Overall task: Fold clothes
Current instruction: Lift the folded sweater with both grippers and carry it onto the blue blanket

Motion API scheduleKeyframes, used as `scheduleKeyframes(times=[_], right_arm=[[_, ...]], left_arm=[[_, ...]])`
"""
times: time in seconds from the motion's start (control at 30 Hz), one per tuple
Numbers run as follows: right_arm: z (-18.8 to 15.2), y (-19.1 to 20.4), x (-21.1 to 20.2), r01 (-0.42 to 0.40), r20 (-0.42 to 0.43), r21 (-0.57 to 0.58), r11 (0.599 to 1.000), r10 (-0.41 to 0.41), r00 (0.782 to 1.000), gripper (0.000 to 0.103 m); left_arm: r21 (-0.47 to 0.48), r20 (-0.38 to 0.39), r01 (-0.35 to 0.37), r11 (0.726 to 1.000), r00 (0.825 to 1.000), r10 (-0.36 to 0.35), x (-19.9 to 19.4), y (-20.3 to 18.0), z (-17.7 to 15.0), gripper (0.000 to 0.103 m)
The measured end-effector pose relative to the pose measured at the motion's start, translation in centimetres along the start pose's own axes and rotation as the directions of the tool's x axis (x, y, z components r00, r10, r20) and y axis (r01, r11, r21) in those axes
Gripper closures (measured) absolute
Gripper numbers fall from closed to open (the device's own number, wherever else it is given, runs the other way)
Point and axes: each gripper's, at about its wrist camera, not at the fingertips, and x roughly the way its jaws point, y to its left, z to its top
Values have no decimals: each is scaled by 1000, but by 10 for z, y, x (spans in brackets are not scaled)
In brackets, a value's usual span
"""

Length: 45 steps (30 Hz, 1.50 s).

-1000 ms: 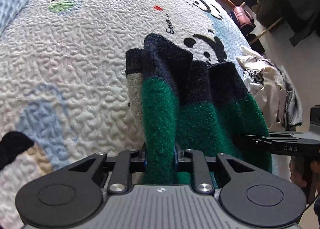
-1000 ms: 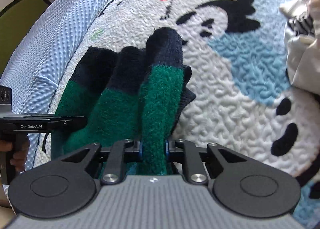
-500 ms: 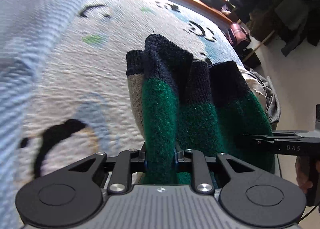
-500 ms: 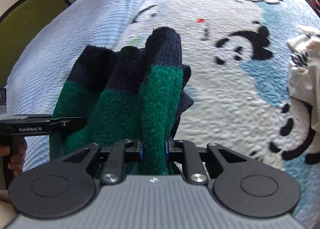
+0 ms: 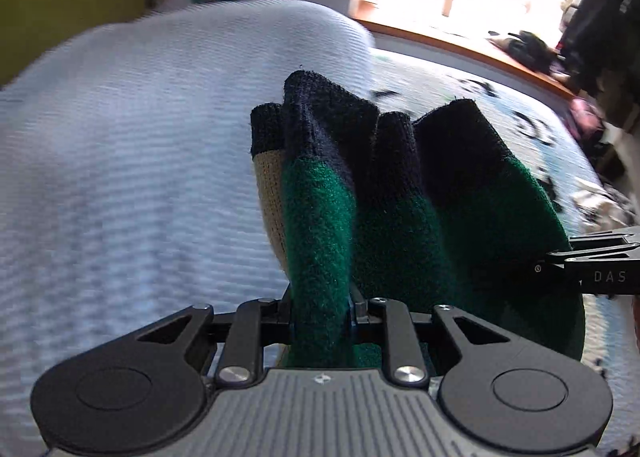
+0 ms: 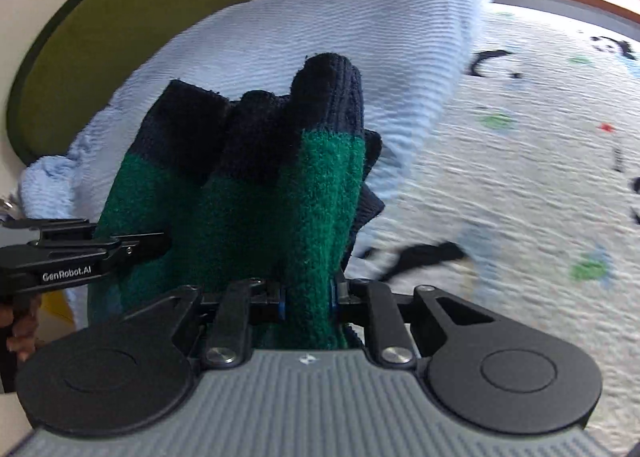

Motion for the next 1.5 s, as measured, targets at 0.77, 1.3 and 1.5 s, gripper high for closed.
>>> scheduleKeyframes(times=[0.77,1.3,1.5], right_arm=[[48,140,260,8,-120,231,973,20,993,84],[7,97,279,-4,-136,347,938,54,989,60],[26,86,216,24,17,252,967,-30,999,75]], left_arm=[[72,-136,-332,940,931,339,153,214,47,80],[63,-68,-438,897,895,442,171,229,32,38],[101,96,-452,886,891,444,110,209,22,41]])
